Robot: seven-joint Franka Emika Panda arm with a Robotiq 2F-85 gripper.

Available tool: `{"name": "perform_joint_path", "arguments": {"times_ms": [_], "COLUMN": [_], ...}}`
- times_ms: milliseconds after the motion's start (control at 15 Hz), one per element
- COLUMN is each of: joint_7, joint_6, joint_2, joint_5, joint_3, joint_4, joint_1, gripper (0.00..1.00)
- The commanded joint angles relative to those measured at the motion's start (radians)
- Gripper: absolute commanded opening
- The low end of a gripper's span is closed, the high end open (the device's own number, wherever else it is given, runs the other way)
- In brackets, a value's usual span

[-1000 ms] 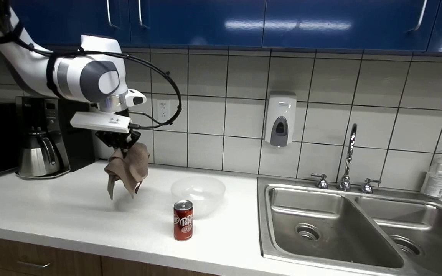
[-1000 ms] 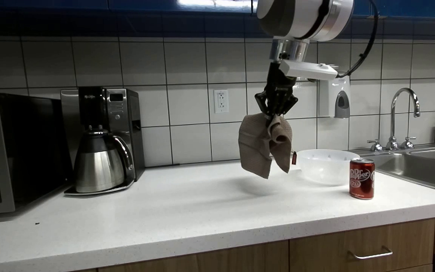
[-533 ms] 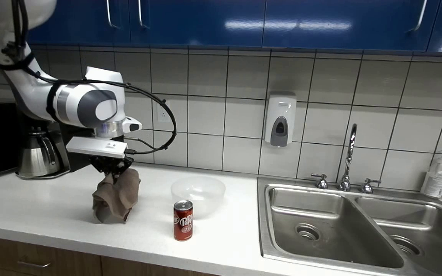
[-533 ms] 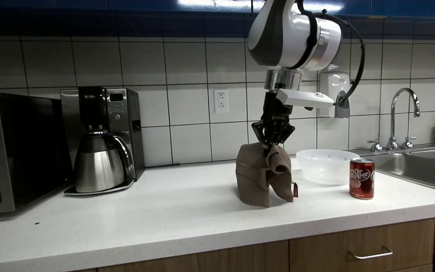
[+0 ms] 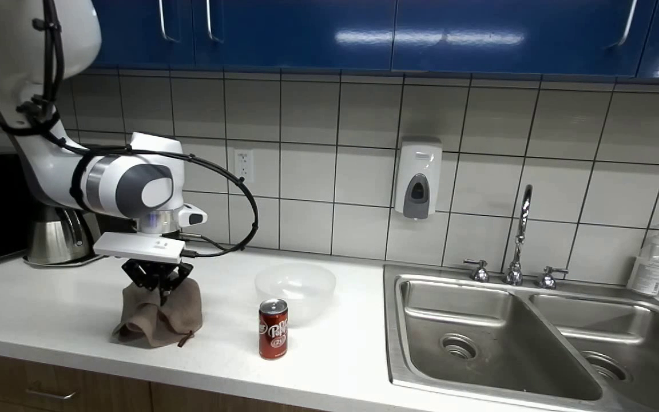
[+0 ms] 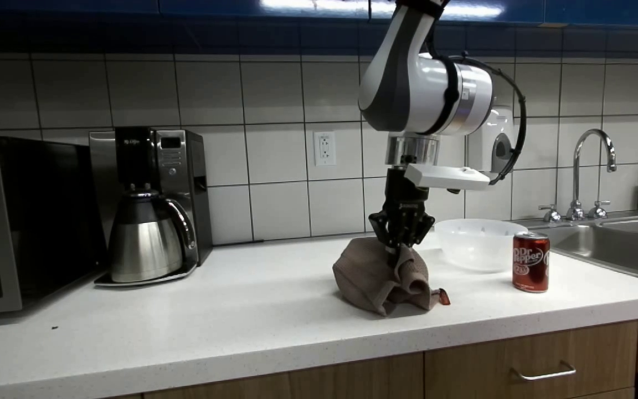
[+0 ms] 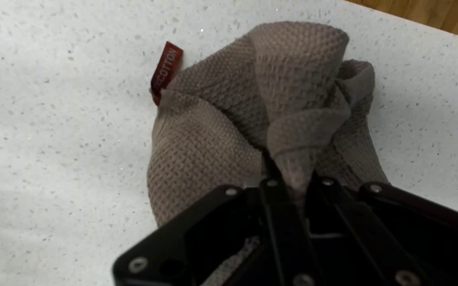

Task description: Pick the brown towel from the clear bowl and place it on the counter top

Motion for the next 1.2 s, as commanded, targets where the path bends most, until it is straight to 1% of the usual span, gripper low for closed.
{"name": "perform_joint_path", "arguments": {"times_ms": [0,200,267,400,467,533,733,1133], "joint_7": [-0.021,-0.010,-0.003,-0.002,-0.015,-0.010,-0.005,0.022], "joint_6": [-0.030,-0.031,-0.042,-0.108,-0.167,-0.218,-0.368,-0.552], "joint_2": [-0.009,-0.035,-0.046,-0.072,-0.092,-0.110,-0.189,-0.321], "joint_5": [-0.003,-0.020,-0.027,-0.022,-0.010,-0.014,-0.010,-0.010], "joint_3": [0.029,0.027,0.026,0.029,0.033,0.031,0.029,0.026], "joint_4": [0.009,0.004,0.004,0.010,0.012,0.014,0.007,-0.017], "joint_1": [-0.041,-0.041,-0.040,-0.038,-0.039,-0.035,-0.023,0.005], "gripper": [0.47,0.69,0.77,0.91,0.98,1.00,1.00,1.00]}}
